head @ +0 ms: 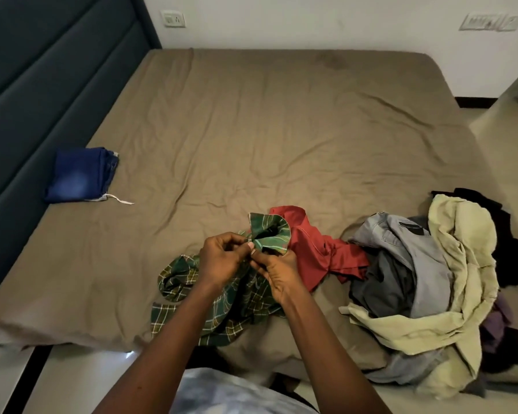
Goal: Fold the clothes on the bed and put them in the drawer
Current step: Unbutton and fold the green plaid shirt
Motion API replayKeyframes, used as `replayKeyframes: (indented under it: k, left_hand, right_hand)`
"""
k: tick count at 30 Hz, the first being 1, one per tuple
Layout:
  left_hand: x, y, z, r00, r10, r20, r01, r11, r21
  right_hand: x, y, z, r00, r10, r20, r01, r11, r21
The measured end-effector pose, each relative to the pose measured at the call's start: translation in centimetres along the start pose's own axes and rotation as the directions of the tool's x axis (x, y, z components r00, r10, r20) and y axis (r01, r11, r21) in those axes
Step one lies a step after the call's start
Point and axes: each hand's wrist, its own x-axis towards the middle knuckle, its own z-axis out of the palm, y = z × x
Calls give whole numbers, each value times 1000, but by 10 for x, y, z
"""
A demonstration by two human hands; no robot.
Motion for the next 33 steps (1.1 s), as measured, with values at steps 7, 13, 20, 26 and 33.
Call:
replayKeyframes:
  k: [7, 13, 20, 26, 33]
  left_hand:
    - [39, 3, -21, 969, 235, -82, -176, 880, 442]
    - [73, 10, -38, 924, 329, 195, -382, 783, 491]
    - [103, 5, -52, 921, 275, 274, -380, 784, 491]
    - [125, -7, -59, 901, 287, 325, -412, 798, 439]
    - [135, -9, -60, 944, 229, 236, -299, 898, 322]
  right_hand:
    - [16, -10, 15, 1000, 25, -6, -24, 995, 98]
    - [34, -7, 59, 981, -78, -176, 73, 997, -38]
    - [56, 8, 92, 925, -165, -341, 119, 981, -153]
    - [66, 13, 102, 909, -194, -369, 136, 975, -177]
    - [69, 21, 109, 899, -274, -343, 191, 947, -258]
